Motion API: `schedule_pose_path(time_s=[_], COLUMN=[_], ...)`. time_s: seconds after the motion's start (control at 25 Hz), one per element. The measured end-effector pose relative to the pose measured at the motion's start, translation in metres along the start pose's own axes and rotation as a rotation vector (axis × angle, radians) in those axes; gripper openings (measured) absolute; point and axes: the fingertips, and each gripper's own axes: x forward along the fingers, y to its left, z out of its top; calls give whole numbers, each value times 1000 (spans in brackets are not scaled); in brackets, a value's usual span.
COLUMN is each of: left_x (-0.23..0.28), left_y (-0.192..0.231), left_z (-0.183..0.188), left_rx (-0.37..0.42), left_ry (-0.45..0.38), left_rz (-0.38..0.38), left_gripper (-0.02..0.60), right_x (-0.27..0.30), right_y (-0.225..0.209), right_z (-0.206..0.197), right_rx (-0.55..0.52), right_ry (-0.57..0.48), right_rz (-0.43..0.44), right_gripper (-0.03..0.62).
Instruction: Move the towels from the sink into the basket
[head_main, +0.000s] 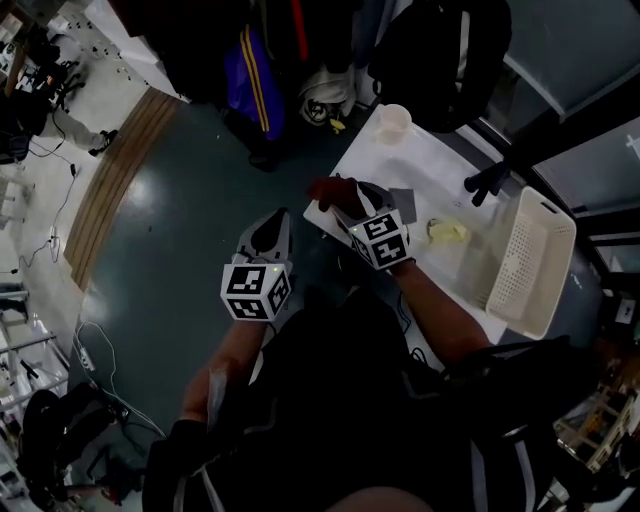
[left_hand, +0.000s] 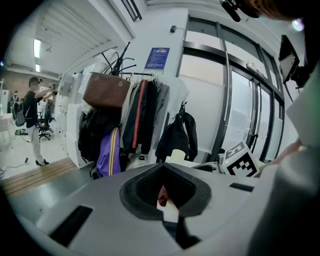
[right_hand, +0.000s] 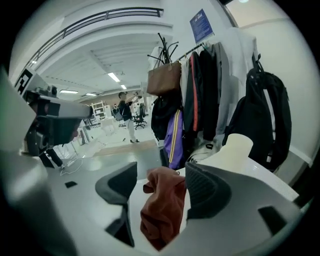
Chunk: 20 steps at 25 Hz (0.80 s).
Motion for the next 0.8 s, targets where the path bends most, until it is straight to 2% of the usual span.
schedule_pose_path(time_s=[0.16, 0.4, 0.64, 0.8], left_x=[14, 26, 25, 21], left_y=[8, 15, 25, 23], left_z=[-15, -32, -40, -35], left_rx=[-16, -4, -38, -40], left_ry=[25, 75, 105, 99], left_rz=[29, 38, 53, 39], left_gripper=[3, 3, 3, 3], right_x=[32, 66, 78, 74], right_y=[-4, -7, -12, -15], right_z=[-22, -51, -62, -61], right_rx=[-29, -96, -103, -78], right_ry=[81, 161, 190, 191], right_rz=[9, 7, -32, -62], right_gripper=[327, 324, 240, 132])
